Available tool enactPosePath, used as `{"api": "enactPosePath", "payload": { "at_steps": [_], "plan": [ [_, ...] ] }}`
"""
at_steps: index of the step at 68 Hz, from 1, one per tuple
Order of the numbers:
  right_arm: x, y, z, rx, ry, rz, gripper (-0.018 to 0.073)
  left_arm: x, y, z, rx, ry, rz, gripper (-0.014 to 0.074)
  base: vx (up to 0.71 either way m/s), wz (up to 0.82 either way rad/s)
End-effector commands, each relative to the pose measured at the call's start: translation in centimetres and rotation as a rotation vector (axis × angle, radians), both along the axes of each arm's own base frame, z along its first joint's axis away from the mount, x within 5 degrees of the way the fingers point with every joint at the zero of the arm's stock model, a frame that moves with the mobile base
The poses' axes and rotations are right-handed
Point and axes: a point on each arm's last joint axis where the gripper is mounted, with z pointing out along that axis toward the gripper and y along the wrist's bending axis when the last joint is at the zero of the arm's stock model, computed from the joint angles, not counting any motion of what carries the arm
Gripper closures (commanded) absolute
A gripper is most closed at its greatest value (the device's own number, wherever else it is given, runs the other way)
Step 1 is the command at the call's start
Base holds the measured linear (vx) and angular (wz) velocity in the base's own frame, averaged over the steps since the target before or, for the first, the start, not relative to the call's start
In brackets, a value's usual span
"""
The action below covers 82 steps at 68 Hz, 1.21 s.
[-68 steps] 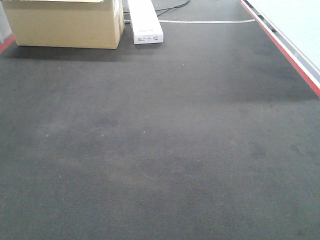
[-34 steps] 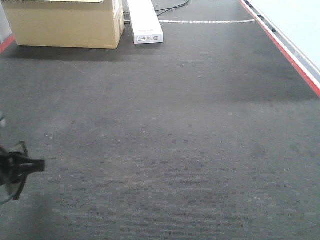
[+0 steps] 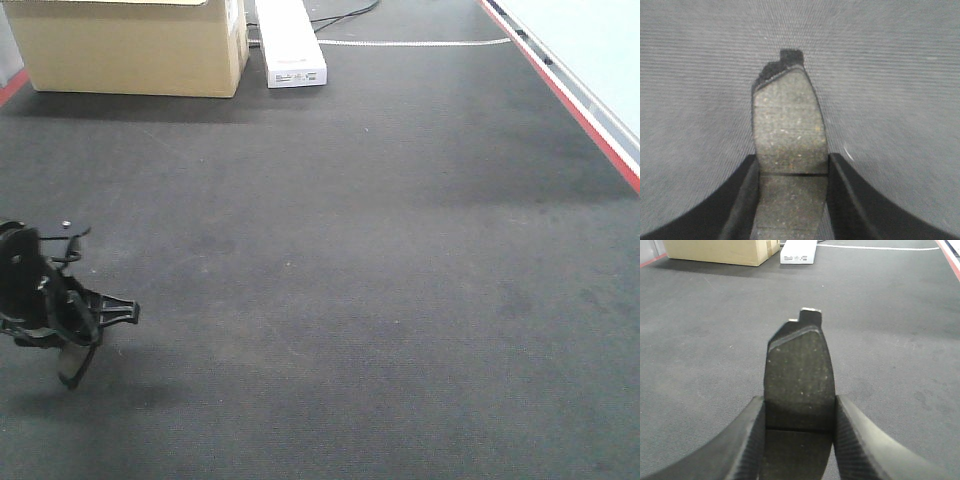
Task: Move and align brake pads A on conveyor
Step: 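Lower the left gripper and release its brake pad onto the belt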
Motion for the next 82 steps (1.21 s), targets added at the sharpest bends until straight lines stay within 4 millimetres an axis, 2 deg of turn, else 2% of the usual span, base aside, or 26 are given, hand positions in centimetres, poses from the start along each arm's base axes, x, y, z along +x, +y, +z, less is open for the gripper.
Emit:
{"api": "enactPosePath", "payload": {
  "at_steps": [1,11,22,34,43,50,60,73,82],
  "plan": [
    [0.2,-0.1,1.8,0.022,-0.117,-0.014,0.0566,1.3,-0.1,1.1,0.014,-0.006,-0.018,0.0368,0.00,0.00],
    [0.2,-0.1,1.8,0.022,-0.117,-0.014,0.0566,1.9,-0.2,0.2,0.034,0.067,-0.036,0.0268,0.00,0.00],
    [0.2,-0.1,1.8,0.022,-0.117,-0.014,0.0566,2.0,-0.2,1.0,0.031,0.039,-0.036,0.0186,0.00,0.00],
    [0.2,-0.1,1.8,0.022,-0.117,-0.014,0.0566,1.2,-0.1,4.0,0.022,-0.037,-0.035,0.0178,0.00,0.00],
    [0.2,-0.1,1.8,0.022,-0.117,-0.014,0.0566,-0.3,-0.1,7.6,-0.012,-0.120,-0.031,0.0178,0.00,0.00],
    [0.2,-0.1,1.8,0.022,-0.117,-0.014,0.0566,-2.2,-0.2,10.5,-0.050,-0.202,-0.059,0.0178,0.00,0.00],
    [0.2,-0.1,1.8,0.022,-0.117,-0.014,0.0566,-5.9,-0.2,12.9,-0.099,-0.342,-0.125,0.0178,0.00,0.00],
    [0.2,-0.1,1.8,0.022,-0.117,-0.014,0.0566,-11.8,0.5,14.3,-0.124,-0.503,-0.138,0.0178,0.00,0.00],
    [0.2,-0.1,1.8,0.022,-0.117,-0.014,0.0566,-16.7,1.2,15.1,-0.101,-0.659,-0.187,0.0178,0.00,0.00]
  ]
}}
